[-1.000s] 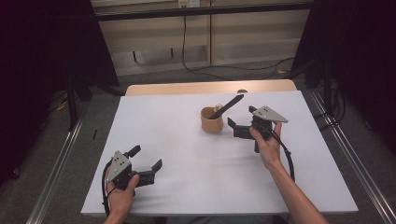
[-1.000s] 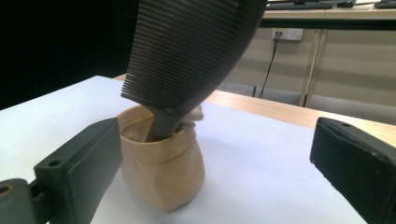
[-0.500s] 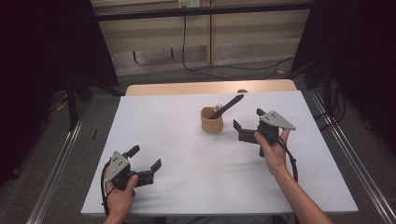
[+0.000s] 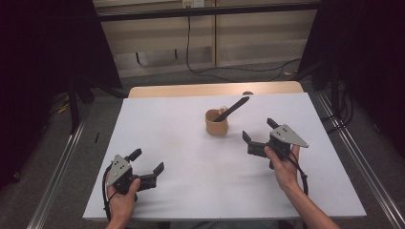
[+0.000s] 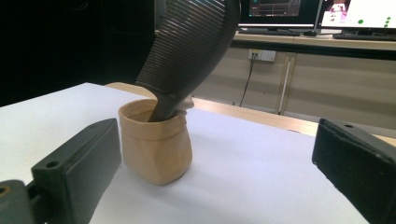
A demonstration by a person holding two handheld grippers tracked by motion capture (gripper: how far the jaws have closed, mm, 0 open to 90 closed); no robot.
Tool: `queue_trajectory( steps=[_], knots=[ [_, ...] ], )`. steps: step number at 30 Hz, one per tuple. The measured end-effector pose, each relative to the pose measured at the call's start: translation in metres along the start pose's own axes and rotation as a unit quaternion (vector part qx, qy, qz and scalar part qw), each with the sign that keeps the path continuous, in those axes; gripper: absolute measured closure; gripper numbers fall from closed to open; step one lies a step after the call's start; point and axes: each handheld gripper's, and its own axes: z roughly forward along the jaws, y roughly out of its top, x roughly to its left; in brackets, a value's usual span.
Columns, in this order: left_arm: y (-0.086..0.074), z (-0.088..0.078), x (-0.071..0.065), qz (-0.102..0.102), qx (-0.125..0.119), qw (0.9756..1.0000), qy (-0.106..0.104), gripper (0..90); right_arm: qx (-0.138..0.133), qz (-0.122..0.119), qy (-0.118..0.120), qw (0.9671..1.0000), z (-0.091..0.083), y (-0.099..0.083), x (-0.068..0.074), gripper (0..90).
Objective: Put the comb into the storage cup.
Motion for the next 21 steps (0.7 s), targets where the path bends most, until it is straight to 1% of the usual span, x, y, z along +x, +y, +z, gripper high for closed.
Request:
queue_trajectory(
  steps=[4, 5, 7, 8, 12, 14, 15, 16, 18, 19, 21],
  knots=[
    [-0.001, 0.001, 0.0, -0.001, 0.004, 1.0, 0.0, 2.9, -0.004, 0.001, 0.002, 1.0, -0.008, -0.002, 0.0, 0.2],
    [-0.001, 0.001, 0.0, -0.001, 0.004, 1.0, -0.001, 2.9, -0.002, 0.002, -0.003, 1.0, -0.01, -0.002, 0.0, 0.2],
    [0.0, 0.0, -0.001, 0.002, 0.002, 1.0, 0.001, 3.0, -0.002, 0.005, -0.004, 1.0, -0.014, -0.003, -0.001, 0.9],
    [0.0, -0.001, -0.002, 0.0, 0.0, 1.0, 0.001, 3.0, -0.002, 0.005, -0.006, 1.0, -0.016, -0.003, -0.001, 1.0],
    [-0.001, -0.001, -0.002, 0.003, 0.002, 1.0, 0.002, 3.1, -0.001, 0.007, -0.015, 0.9999, -0.025, -0.005, -0.004, 1.0],
    [0.0, -0.002, -0.001, 0.006, 0.002, 1.0, 0.002, 3.4, 0.0, 0.011, -0.019, 0.9998, -0.029, -0.006, -0.005, 0.9],
    [0.0, -0.003, -0.002, 0.004, -0.001, 1.0, 0.005, 3.4, 0.001, 0.015, -0.02, 0.9997, -0.032, -0.006, -0.006, 1.0],
    [0.0, -0.003, -0.002, 0.006, 0.0, 1.0, 0.007, 3.4, 0.0, 0.013, -0.024, 0.9996, -0.034, -0.007, -0.006, 1.2],
    [-0.001, -0.003, -0.003, 0.004, -0.003, 0.9999, 0.009, 3.4, 0.003, 0.008, -0.024, 0.9997, -0.039, -0.007, -0.007, 1.2],
    [-0.001, -0.003, -0.003, 0.003, -0.002, 0.9999, 0.011, 3.6, 0.002, 0.008, -0.029, 0.9996, -0.041, -0.008, -0.008, 1.2],
    [-0.001, -0.003, -0.004, 0.002, 0.001, 0.9999, 0.013, 4.0, 0.002, 0.011, -0.032, 0.9994, -0.045, -0.008, -0.009, 1.3]
  ],
)
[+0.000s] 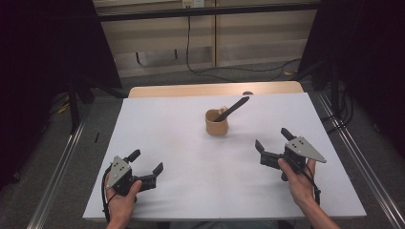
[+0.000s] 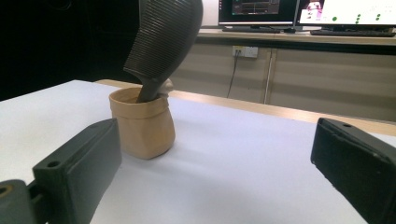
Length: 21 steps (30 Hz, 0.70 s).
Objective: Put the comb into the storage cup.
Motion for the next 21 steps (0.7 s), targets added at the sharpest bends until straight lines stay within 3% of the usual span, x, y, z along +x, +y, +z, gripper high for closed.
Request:
queue_trajectory(
  steps=[10, 12, 19, 21],
  knots=[
    [0.0, -0.004, -0.001, -0.007, -0.008, 0.9999, 0.004, 3.9, -0.005, 0.009, -0.023, 0.9997, -0.024, -0.007, -0.009, 1.2],
    [0.0, -0.007, -0.001, 0.002, -0.004, 1.0, 0.002, 3.9, -0.004, 0.011, -0.032, 0.9994, -0.029, -0.009, -0.011, 1.2],
    [-0.001, -0.009, -0.005, 0.004, 0.004, 1.0, 0.005, 3.9, 0.003, 0.009, -0.051, 0.9987, -0.048, -0.016, -0.018, 1.2],
    [-0.004, -0.011, -0.006, -0.022, 0.011, 0.9997, 0.004, 3.9, 0.001, 0.011, -0.057, 0.9983, -0.053, -0.016, -0.019, 1.2]
  ],
)
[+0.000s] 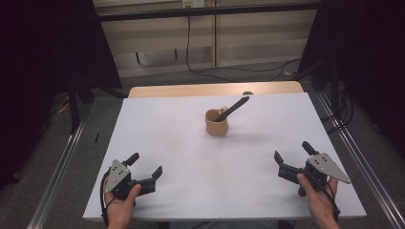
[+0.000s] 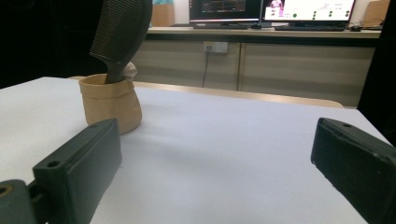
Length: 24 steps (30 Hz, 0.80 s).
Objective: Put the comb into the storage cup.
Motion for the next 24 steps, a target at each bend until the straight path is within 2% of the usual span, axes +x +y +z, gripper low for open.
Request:
queue_trajectory(
  steps=[1, 5, 7, 8, 10, 11, 13, 14, 15, 16, 20, 24],
  knots=[
    [-0.001, -0.001, 0.0, -0.006, 0.006, 1.0, -0.003, 3.9, 0.0, -0.001, -0.001, 1.0, -0.002, 0.0, -0.001, 1.2],
    [0.0, -0.003, -0.001, 0.029, -0.003, 0.9994, 0.018, 3.9, 0.004, -0.004, -0.008, 1.0, -0.011, -0.002, -0.006, 1.2],
    [-0.001, -0.004, -0.002, 0.025, 0.002, 0.9996, 0.011, 3.9, 0.005, -0.004, -0.009, 0.9999, -0.017, -0.003, -0.008, 1.0],
    [-0.003, -0.005, -0.002, 0.032, 0.008, 0.9994, 0.011, 3.9, 0.007, -0.001, -0.01, 0.9999, -0.019, -0.004, -0.009, 1.0],
    [-0.005, -0.005, -0.001, 0.007, 0.016, 0.9998, 0.003, 3.8, 0.011, -0.001, -0.008, 0.9999, -0.023, -0.007, -0.011, 0.8],
    [-0.006, -0.004, 0.0, 0.004, 0.018, 0.9998, 0.006, 3.8, 0.013, -0.001, -0.006, 0.9999, -0.024, -0.008, -0.012, 0.6],
    [-0.004, -0.003, 0.001, 0.016, 0.013, 0.9997, 0.012, 3.9, 0.009, -0.004, -0.017, 0.9998, -0.024, -0.011, -0.014, 0.9],
    [-0.002, -0.003, 0.001, 0.015, 0.003, 0.9998, 0.011, 3.8, 0.007, -0.005, -0.019, 0.9998, -0.025, -0.012, -0.015, 1.1],
    [-0.002, -0.003, 0.001, 0.019, 0.001, 0.9998, 0.011, 3.8, 0.009, -0.003, -0.02, 0.9997, -0.027, -0.012, -0.015, 0.7],
    [-0.002, -0.004, 0.0, 0.015, -0.001, 0.9999, 0.008, 3.8, 0.01, -0.002, -0.022, 0.9997, -0.028, -0.013, -0.014, 0.6],
    [-0.001, -0.005, 0.0, 0.022, -0.007, 0.9997, 0.01, 3.6, 0.002, 0.0, -0.017, 0.9999, -0.029, -0.013, -0.011, 0.6],
    [-0.001, -0.006, -0.001, 0.019, -0.004, 0.9998, 0.006, 3.6, 0.011, 0.003, -0.01, 0.9999, -0.027, -0.014, -0.013, 0.2]
  ],
)
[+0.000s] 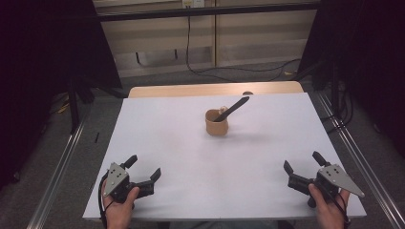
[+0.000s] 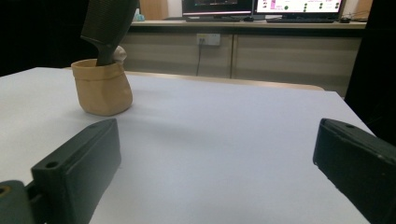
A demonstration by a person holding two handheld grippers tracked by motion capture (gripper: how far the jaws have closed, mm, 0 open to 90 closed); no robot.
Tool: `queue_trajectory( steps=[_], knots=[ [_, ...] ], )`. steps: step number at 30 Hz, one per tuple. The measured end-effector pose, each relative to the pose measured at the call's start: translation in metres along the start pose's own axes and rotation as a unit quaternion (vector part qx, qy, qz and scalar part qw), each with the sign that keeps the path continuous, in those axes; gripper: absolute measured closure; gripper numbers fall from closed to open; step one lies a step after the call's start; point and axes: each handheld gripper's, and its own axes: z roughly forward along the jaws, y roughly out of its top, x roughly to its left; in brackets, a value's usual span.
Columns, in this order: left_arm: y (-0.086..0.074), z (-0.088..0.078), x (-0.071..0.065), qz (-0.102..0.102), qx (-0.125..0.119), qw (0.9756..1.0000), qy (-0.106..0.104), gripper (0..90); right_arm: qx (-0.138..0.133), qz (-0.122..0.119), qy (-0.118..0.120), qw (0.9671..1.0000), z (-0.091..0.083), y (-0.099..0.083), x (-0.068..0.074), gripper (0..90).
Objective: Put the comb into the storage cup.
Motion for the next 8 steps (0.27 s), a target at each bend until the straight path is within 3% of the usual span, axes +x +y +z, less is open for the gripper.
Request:
queue_trajectory(
  steps=[4, 8],
  knots=[
    [0.0014, -0.0025, -0.0027, 0.01, -0.006, 0.9999, -0.001, 3.5, -0.002, 0.003, 0.001, 1.0, 0.001, 0.0001, -0.0002, 0.2],
    [-0.0002, -0.0015, -0.0002, -0.003, 0.0, 1.0, -0.002, 3.3, -0.004, 0.004, 0.006, 1.0, 0.0017, 0.0004, 0.0, 0.1]
  ],
)
